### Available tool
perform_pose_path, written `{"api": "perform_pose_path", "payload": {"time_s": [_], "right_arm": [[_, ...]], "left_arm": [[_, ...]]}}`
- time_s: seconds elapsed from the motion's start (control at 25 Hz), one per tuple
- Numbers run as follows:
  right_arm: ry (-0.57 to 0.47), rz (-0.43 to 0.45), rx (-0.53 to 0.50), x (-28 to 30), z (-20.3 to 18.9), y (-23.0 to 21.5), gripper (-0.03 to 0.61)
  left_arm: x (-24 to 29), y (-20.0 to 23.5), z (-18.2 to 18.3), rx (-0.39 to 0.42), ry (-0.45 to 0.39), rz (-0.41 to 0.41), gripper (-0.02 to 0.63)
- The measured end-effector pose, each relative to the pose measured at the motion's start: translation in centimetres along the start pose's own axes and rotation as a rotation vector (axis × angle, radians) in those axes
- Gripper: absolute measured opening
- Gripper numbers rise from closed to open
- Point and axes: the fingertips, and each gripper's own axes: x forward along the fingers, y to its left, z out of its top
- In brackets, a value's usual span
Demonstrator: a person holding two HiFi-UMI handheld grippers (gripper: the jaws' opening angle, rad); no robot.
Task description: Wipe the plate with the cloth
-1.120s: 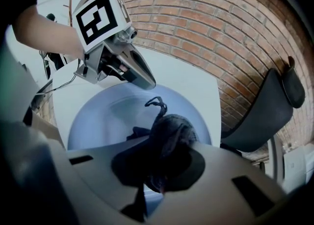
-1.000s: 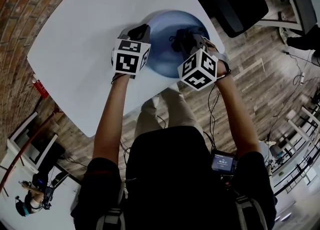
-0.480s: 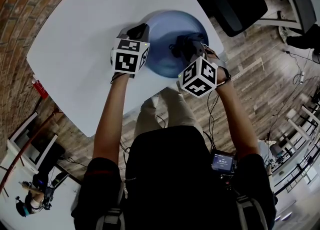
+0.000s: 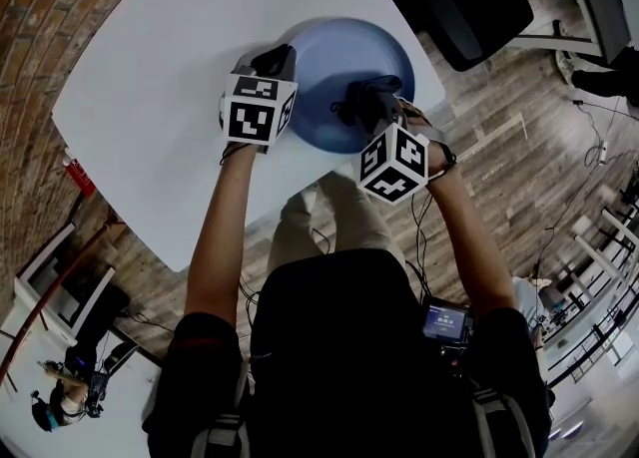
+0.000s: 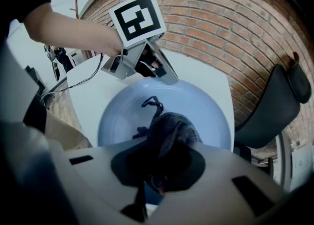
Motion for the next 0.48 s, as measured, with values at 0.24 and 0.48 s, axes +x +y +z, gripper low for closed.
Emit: {"api": "perform_pose_path", "payload": {"time_s": [0.24, 0.48], "right_arm": [[-0.010, 0.024, 0.006, 0.1, 0.2, 1.2, 0.041], [-0.029, 0.051, -0.003, 0.3, 1.3, 2.8, 0.041]], "left_arm": [[0.1, 0.0, -0.1, 0.001, 0.000, 0.001, 0.029], [0.0, 0.1, 0.0, -0.001, -0.002, 0.000, 0.029]]}}
